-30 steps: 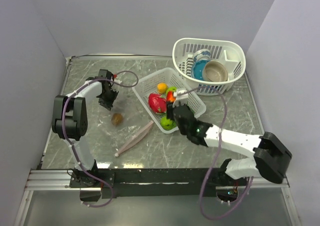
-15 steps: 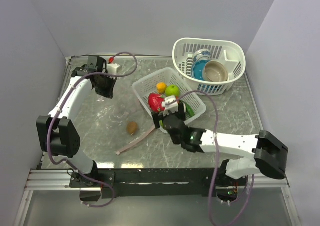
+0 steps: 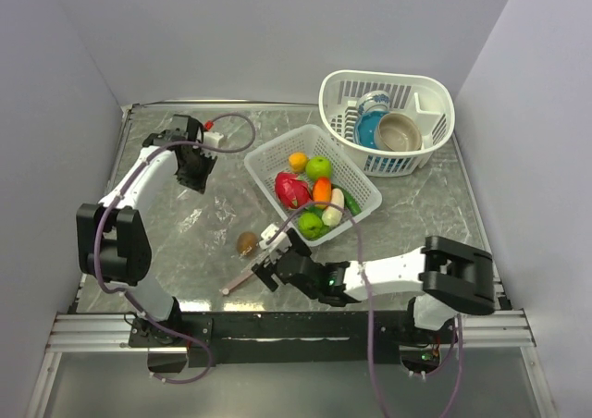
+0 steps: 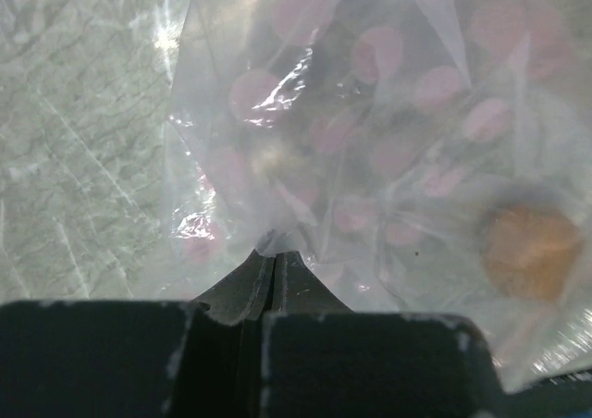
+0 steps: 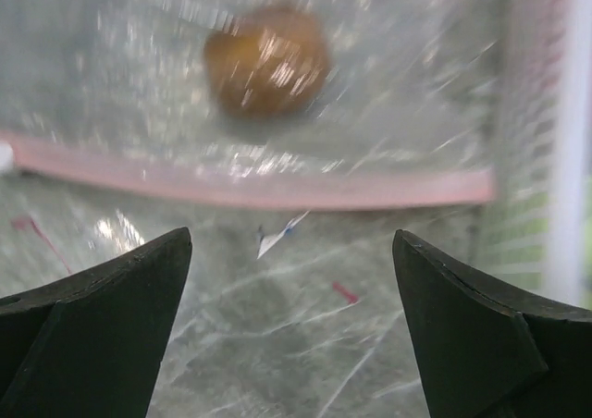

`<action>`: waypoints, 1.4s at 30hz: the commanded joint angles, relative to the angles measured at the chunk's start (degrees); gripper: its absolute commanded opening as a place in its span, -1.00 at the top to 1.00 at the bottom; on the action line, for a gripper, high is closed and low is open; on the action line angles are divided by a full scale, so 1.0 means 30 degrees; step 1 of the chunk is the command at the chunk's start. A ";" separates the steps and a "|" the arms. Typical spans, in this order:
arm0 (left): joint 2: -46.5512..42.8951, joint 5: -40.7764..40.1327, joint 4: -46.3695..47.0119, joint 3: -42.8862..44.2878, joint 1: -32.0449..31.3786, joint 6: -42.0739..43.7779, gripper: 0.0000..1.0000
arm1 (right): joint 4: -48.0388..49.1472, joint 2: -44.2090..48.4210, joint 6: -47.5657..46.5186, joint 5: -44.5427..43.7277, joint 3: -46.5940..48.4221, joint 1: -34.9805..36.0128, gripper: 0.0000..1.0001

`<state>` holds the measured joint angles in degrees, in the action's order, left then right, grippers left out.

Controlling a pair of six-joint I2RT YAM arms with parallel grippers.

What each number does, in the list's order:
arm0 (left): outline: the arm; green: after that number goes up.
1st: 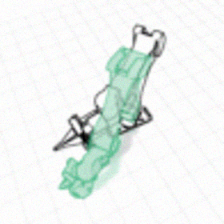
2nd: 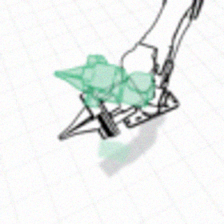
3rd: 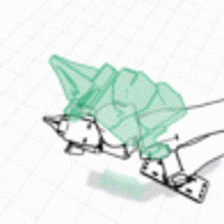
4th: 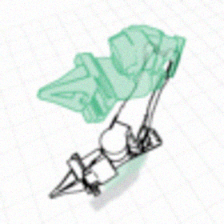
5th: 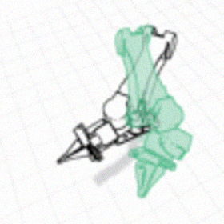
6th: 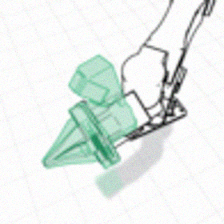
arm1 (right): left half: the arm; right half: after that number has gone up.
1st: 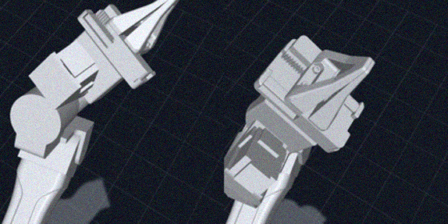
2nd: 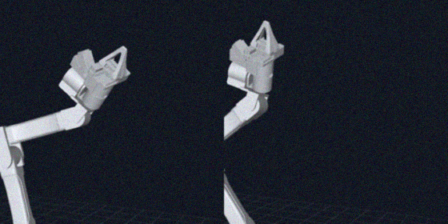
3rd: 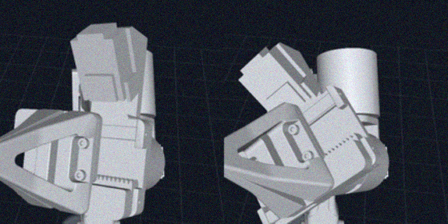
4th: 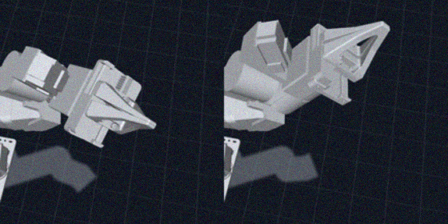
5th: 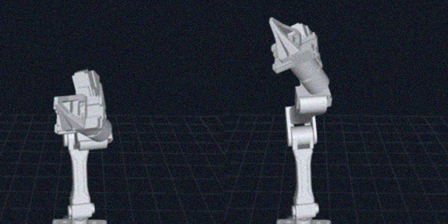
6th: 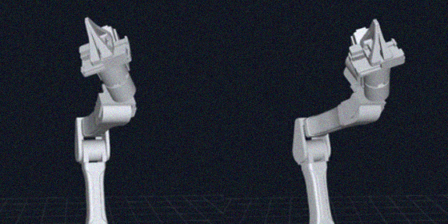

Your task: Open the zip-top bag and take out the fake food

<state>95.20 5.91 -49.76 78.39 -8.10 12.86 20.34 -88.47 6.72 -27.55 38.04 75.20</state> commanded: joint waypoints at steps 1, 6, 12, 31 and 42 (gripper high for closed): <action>0.1049 -0.1912 0.2020 -0.0990 -0.0084 0.0400 0.98 | 0.0955 -0.1153 0.0162 0.0980 0.0648 0.0100 -0.90; 0.1928 -0.2586 0.2874 -0.1491 -0.0142 0.0342 0.98 | 0.1130 -0.2383 0.0279 0.0952 0.1614 0.0100 -0.77; 0.2310 -0.2674 0.3372 -0.1930 -0.0259 0.0341 0.98 | 0.1658 -0.3556 0.0366 0.0920 0.2551 -0.0017 -0.77; 0.2603 -0.2498 0.4134 -0.3337 -0.0670 0.0546 0.99 | 0.2977 -0.6866 -0.0101 0.0659 0.6594 -0.1188 -1.00; 0.2720 -0.2586 0.4105 -0.3396 -0.0933 0.0751 0.98 | 0.1717 -0.9125 0.0747 0.2239 0.8708 -0.2244 -1.00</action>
<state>103.02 -1.87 -37.69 68.31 -10.59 14.31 25.32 -115.50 7.42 -22.17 63.02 69.06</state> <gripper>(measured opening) 0.015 0.999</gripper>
